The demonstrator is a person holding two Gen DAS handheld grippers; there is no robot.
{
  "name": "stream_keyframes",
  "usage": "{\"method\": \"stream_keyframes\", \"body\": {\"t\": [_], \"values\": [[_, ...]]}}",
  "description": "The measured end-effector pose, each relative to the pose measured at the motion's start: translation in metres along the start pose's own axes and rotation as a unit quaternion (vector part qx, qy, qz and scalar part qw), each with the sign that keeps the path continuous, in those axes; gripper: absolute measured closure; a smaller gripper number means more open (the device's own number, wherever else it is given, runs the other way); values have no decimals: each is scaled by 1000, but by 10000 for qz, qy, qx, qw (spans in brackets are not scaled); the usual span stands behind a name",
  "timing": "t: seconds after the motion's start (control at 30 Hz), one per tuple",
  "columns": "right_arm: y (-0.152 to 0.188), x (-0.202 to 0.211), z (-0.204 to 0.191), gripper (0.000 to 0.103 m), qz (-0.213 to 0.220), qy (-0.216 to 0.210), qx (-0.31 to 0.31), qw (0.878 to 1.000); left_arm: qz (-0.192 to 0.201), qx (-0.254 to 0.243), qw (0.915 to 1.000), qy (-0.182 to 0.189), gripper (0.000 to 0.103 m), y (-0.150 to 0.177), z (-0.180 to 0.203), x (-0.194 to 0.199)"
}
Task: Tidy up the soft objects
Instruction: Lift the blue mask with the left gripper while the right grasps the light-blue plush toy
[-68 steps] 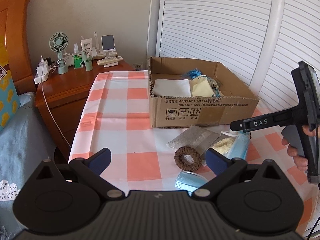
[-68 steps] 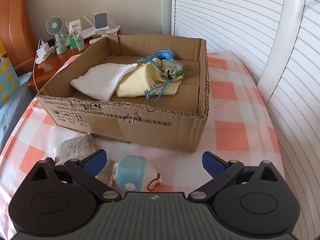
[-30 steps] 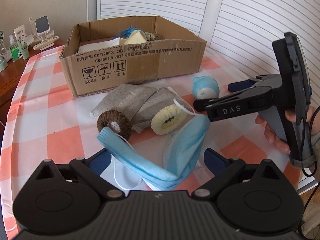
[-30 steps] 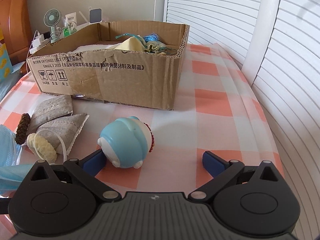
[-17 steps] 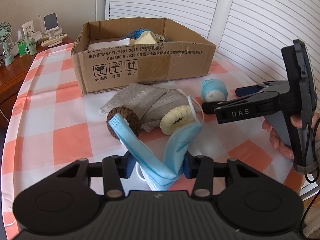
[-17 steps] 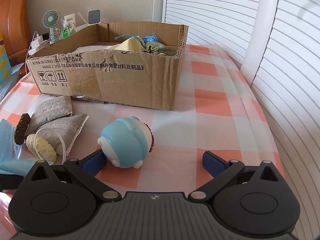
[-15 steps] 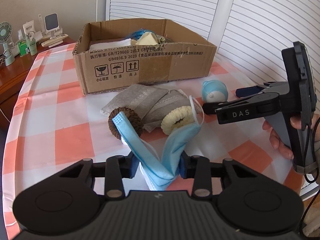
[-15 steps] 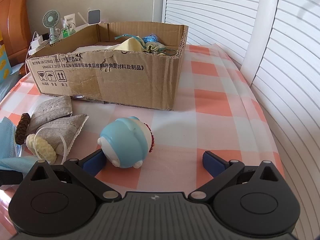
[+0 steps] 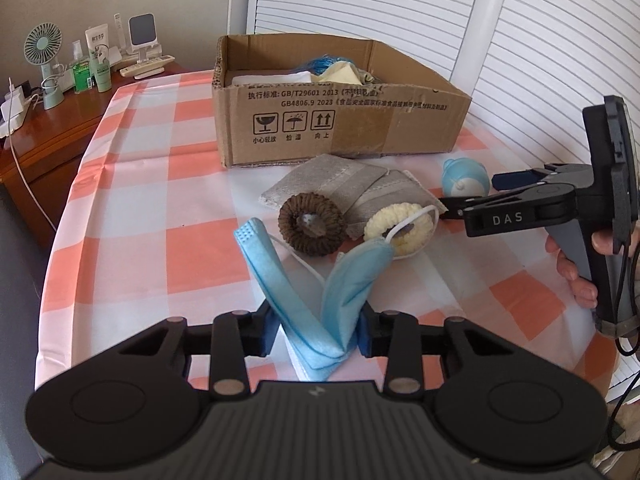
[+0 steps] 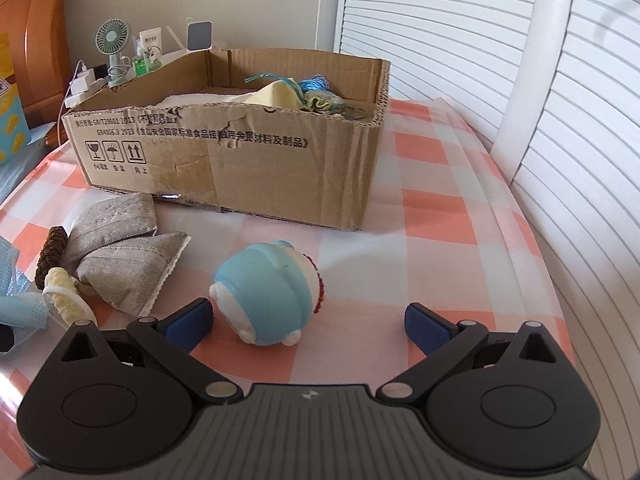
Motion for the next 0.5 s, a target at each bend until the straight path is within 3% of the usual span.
{"method": "stream_keyframes", "body": {"t": [0.1, 0.27, 0.5], "values": [[-1, -2, -6, 1, 27, -76, 83, 9999, 13, 16, 10000, 10, 67, 0, 0, 0], [-4, -2, -12, 11, 56, -212, 65, 9997, 13, 52, 10000, 36, 67, 1, -2, 0], [-7, 3, -12, 45, 76, -192, -5, 9998, 34, 95, 9999, 93, 67, 1, -4, 0]]}}
Point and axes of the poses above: each gripper's, at about its wrist camera, not at the fingertips, and x roughly against the way its jaws point, z to its right, y to its underside, the point moved 5 cm from there along -x, roughly the way its jaws point, and after that the axes turned 13 degrees about -x, right-handed, at the moved point
